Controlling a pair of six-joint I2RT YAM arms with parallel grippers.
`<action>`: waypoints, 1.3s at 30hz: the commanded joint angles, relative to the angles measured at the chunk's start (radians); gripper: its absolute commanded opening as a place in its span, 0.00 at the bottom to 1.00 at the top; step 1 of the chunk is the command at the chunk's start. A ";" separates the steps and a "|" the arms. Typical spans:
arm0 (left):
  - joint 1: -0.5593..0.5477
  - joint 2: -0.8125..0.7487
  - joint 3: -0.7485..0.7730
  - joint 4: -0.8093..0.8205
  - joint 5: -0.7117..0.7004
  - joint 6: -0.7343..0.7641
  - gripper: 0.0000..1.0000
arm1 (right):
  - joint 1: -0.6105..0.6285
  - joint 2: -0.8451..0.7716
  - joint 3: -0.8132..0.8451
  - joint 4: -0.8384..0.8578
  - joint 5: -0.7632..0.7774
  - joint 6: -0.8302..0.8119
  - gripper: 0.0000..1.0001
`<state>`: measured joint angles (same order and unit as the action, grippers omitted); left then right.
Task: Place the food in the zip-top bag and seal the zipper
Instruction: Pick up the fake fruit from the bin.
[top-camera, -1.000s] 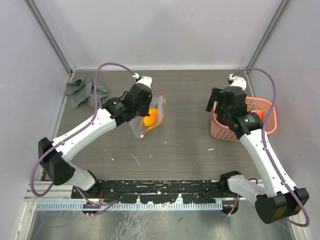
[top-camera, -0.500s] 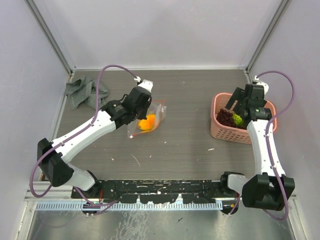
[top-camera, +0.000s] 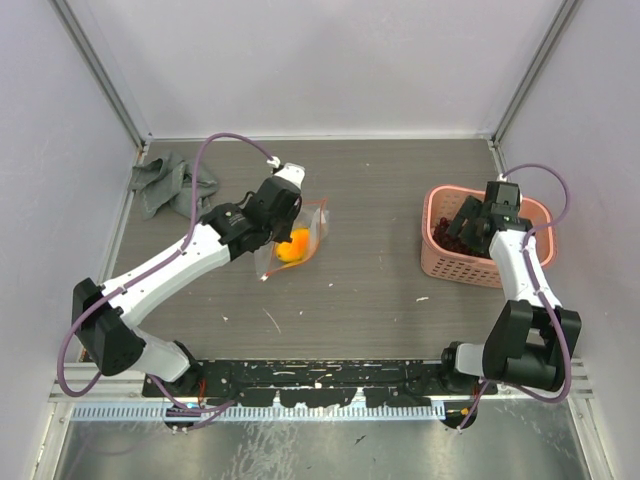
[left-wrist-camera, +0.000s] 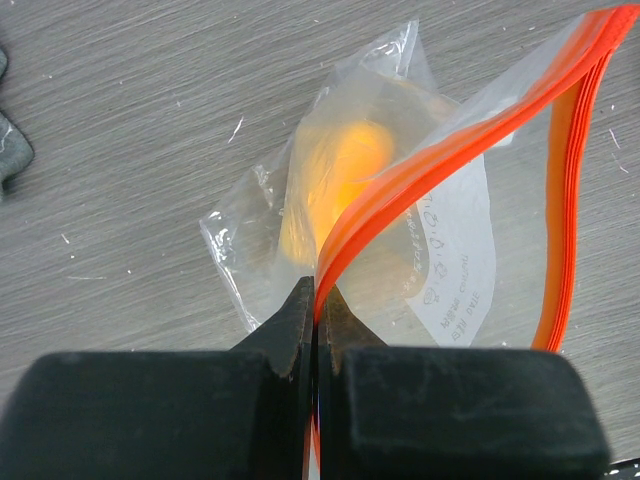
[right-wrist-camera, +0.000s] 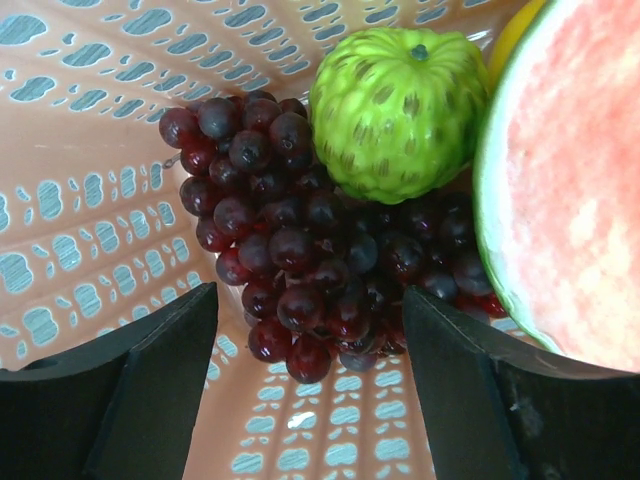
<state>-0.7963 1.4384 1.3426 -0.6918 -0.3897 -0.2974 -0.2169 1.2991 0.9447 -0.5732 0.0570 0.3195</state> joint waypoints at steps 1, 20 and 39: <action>0.005 -0.039 0.001 0.036 -0.005 0.015 0.00 | -0.005 0.017 -0.016 0.083 -0.041 0.007 0.76; 0.005 -0.035 -0.002 0.040 0.012 0.011 0.00 | -0.006 0.010 -0.010 0.083 -0.030 -0.007 0.02; 0.005 -0.032 -0.003 0.039 0.008 0.009 0.00 | -0.006 -0.262 0.168 0.055 -0.024 0.007 0.01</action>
<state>-0.7963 1.4384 1.3369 -0.6914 -0.3786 -0.2977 -0.2199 1.1027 1.0462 -0.5541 0.0196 0.3172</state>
